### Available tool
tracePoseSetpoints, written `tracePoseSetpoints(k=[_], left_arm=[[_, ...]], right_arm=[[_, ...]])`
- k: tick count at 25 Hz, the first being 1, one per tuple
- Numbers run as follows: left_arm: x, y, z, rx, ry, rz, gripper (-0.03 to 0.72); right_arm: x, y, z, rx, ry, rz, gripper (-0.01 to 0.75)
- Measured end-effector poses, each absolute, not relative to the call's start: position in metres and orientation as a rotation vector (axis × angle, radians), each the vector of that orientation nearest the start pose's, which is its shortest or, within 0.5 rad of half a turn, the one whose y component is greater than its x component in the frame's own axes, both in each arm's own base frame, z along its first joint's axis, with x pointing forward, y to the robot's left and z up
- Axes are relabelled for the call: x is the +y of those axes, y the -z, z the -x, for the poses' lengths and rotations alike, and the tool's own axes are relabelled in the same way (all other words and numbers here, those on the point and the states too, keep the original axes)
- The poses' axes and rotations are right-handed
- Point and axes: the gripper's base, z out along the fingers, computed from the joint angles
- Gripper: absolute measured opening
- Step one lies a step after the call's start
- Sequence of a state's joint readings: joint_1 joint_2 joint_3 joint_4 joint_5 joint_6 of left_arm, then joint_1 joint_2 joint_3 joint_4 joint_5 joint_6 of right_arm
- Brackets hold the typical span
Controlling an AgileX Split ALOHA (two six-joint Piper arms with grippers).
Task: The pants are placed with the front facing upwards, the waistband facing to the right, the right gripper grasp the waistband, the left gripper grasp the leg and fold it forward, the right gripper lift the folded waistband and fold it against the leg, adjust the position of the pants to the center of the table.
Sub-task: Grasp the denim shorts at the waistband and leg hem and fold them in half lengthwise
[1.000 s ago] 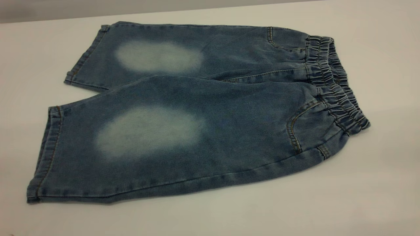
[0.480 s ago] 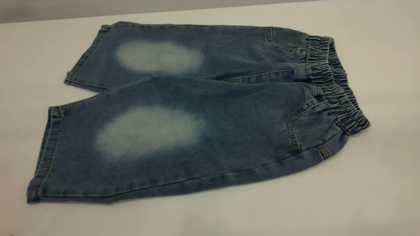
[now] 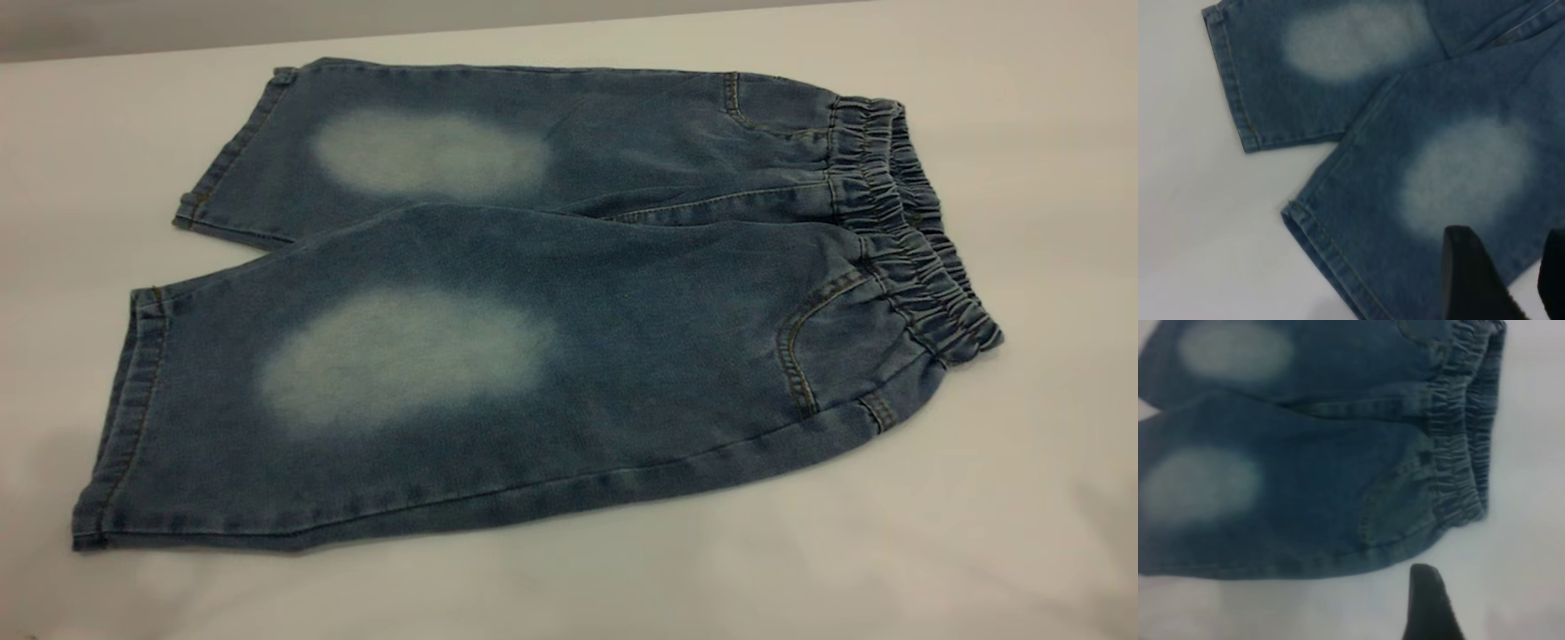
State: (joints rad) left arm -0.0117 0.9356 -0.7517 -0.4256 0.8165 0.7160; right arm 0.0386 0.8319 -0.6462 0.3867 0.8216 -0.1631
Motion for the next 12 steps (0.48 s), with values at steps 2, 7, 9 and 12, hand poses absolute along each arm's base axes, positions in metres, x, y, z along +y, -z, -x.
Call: tracePoseSetpoints(k=[2,7,9,12], left_arm=[[-0.03,-0.299,-0.183,2.304,0.197,-0.636,0.258],[-0.034,-0.293,-0.19,2.318,0.267,-0.637,0.258],[-0.035,-0.294,-0.19,2.303,0.274,-0.651,0.258],[-0.037,-0.295,-0.191,2.285,0.293,-0.658,0.258]], right_arm=[[0.031,-0.274,-0.166,2.496,-0.405,0.001,0.371],[0.034,-0.227,-0.211,2.645,-0.447,-0.077,0.371],[0.035,-0.208,-0.225,2.68,-0.464,-0.087,0.371],[0.039,-0.175,-0.241,2.755,-0.521,-0.108,0.371]])
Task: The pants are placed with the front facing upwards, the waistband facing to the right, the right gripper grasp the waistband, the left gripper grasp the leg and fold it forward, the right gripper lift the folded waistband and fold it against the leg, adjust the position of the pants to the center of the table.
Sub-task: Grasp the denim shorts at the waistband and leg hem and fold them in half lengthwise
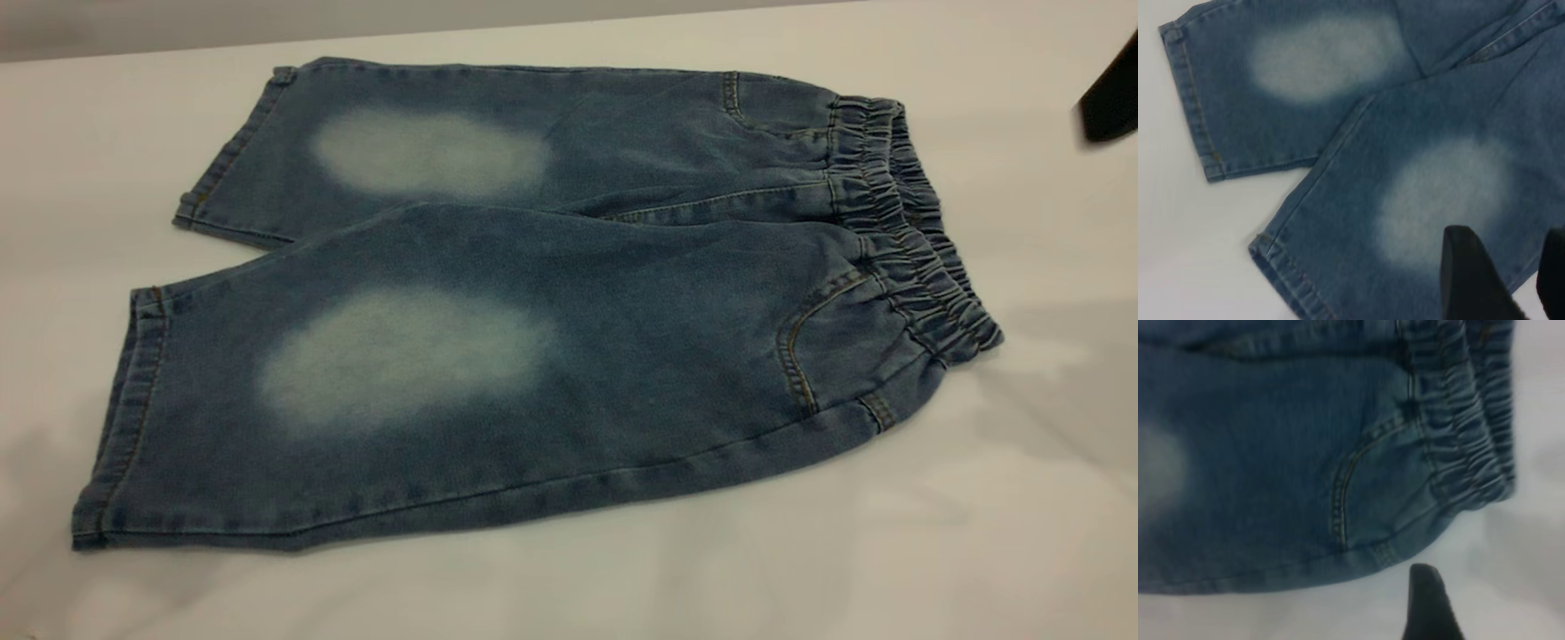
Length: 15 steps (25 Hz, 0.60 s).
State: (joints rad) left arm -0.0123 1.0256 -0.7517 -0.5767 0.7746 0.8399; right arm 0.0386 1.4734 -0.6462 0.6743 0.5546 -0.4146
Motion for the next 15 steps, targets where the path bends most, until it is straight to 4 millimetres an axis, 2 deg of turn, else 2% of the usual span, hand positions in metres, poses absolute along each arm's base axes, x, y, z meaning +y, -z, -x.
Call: tracePoseSetpoints(k=[6,9,15], left_arm=[[-0.041,-0.297,-0.191,2.253,0.344,-0.661,0.258],[-0.042,-0.298,-0.191,2.25,0.357,-0.652,0.258],[-0.042,-0.298,-0.191,2.251,0.359,-0.654,0.258]], right_arm=[[0.045,-0.12,-0.257,2.845,-0.714,-0.155,0.371],[0.042,-0.104,-0.263,2.822,-0.84,-0.222,0.371],[0.021,-0.082,-0.266,2.766,-1.043,-0.353,0.371]])
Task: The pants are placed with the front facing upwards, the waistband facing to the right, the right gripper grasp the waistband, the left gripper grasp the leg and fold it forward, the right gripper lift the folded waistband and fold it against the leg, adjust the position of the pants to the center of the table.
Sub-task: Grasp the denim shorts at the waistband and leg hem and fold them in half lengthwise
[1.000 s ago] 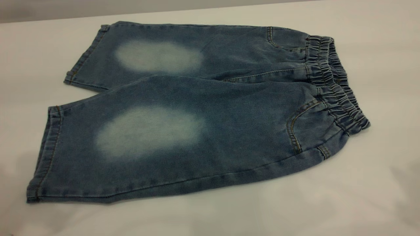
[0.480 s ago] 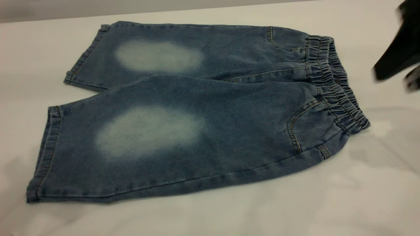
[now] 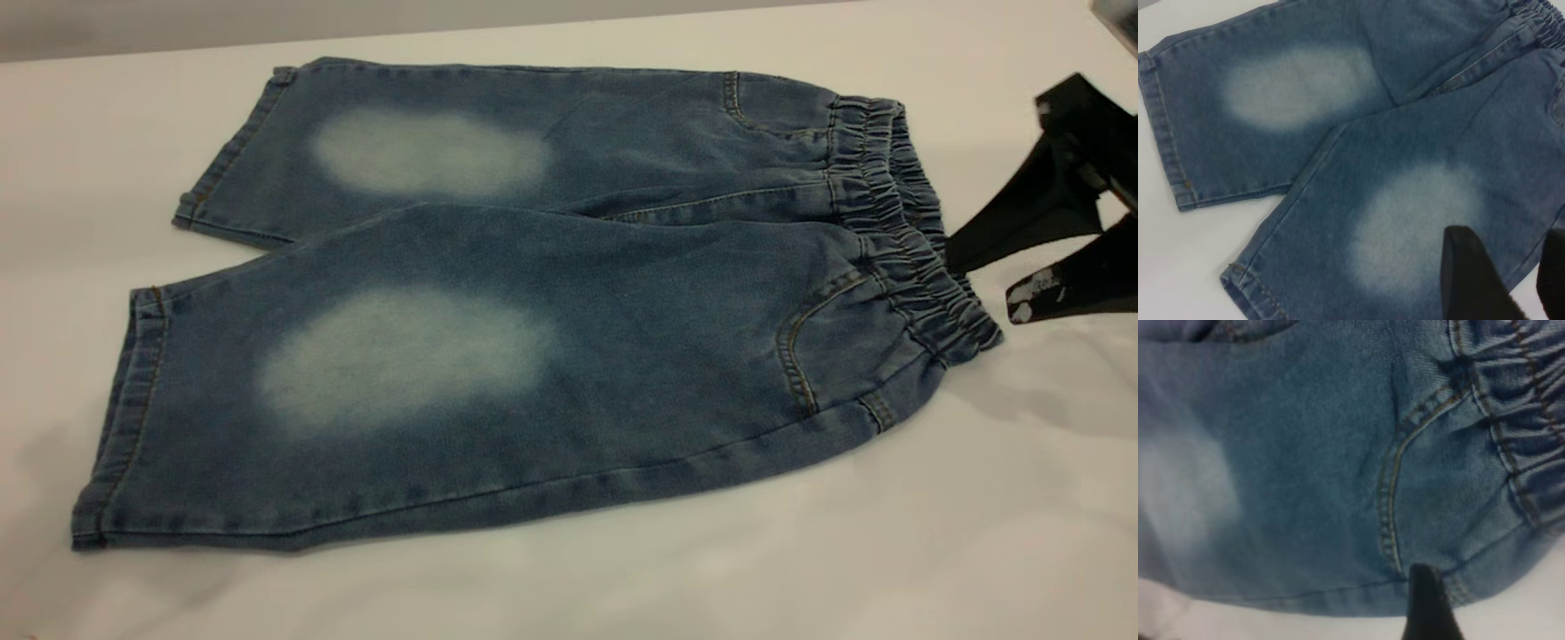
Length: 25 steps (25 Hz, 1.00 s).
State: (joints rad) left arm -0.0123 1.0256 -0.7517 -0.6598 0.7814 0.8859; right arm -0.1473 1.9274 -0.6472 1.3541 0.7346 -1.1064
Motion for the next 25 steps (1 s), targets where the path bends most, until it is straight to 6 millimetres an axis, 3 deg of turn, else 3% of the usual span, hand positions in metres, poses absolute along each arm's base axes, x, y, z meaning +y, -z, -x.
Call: tracePoseSetpoints(k=[5,19,25], left_arm=[[-0.042,-0.298,-0.191,2.251,0.359,-0.654,0.258],[-0.042,-0.298,-0.19,2.252,0.359,-0.655,0.258],[-0.042,-0.297,-0.19,2.255,0.363,-0.658,0.258]], right_arm=[[0.006,-0.069,-0.265,2.764,-1.071,-0.451,0.371],[0.009,-0.03,-0.262,2.823,-1.166,-0.528,0.371],[0.007,-0.026,-0.268,2.792,-1.14,-0.532,0.371]])
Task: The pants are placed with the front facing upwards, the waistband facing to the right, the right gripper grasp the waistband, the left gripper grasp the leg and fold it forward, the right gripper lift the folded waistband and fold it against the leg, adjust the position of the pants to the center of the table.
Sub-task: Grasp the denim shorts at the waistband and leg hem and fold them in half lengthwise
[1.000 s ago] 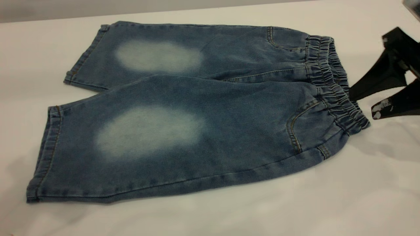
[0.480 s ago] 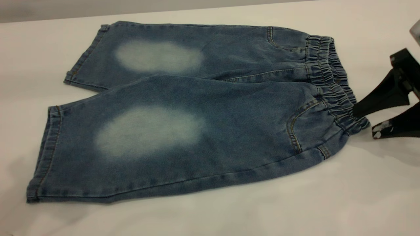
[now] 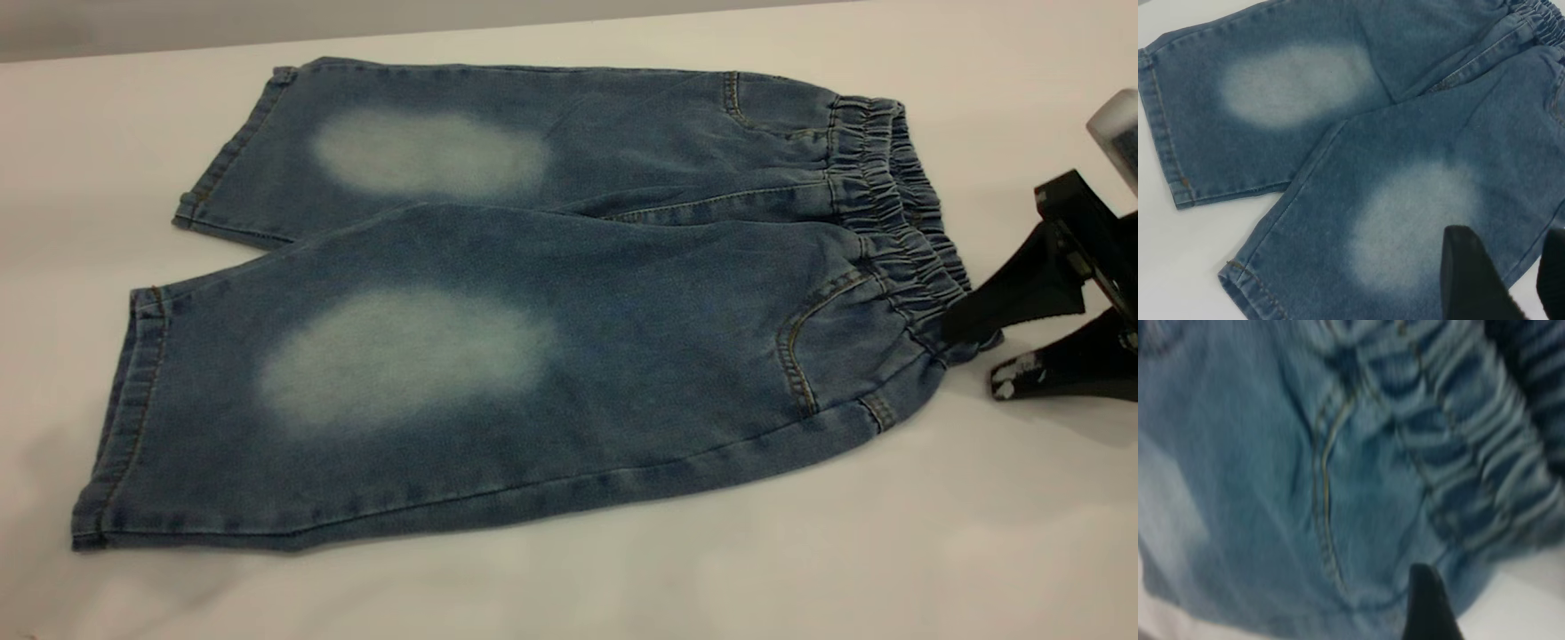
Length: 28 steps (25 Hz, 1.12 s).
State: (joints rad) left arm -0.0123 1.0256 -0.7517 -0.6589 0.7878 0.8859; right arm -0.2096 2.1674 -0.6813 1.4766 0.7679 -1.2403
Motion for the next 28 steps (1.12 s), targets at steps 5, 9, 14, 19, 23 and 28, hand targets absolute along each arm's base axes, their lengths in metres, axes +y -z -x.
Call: tracePoseSetpoints(k=[5,9,14,19,23,28], left_arm=[[-0.042,-0.297,-0.19,2.258,0.367,-0.661,0.258],[-0.042,-0.297,-0.189,2.262,0.371,-0.666,0.258],[-0.042,-0.297,-0.189,2.262,0.371,-0.666,0.258],[-0.042,-0.297,-0.189,2.263,0.372,-0.667,0.258],[-0.043,-0.297,-0.188,2.267,0.383,-0.669,0.258],[-0.043,-0.297,-0.188,2.266,0.386,-0.667,0.258]], right_arm=[[0.006,-0.027,-0.273,2.786,-1.118,-0.525,0.371],[0.005,-0.026,-0.273,2.782,-1.099,-0.541,0.37],[0.002,-0.028,-0.283,2.76,-1.073,-0.521,0.37],[0.001,-0.028,-0.286,2.754,-1.074,-0.521,0.37],[0.006,-0.019,-0.281,2.759,-1.175,-0.548,0.368],[0.014,-0.006,-0.277,2.709,-1.331,-0.549,0.351]])
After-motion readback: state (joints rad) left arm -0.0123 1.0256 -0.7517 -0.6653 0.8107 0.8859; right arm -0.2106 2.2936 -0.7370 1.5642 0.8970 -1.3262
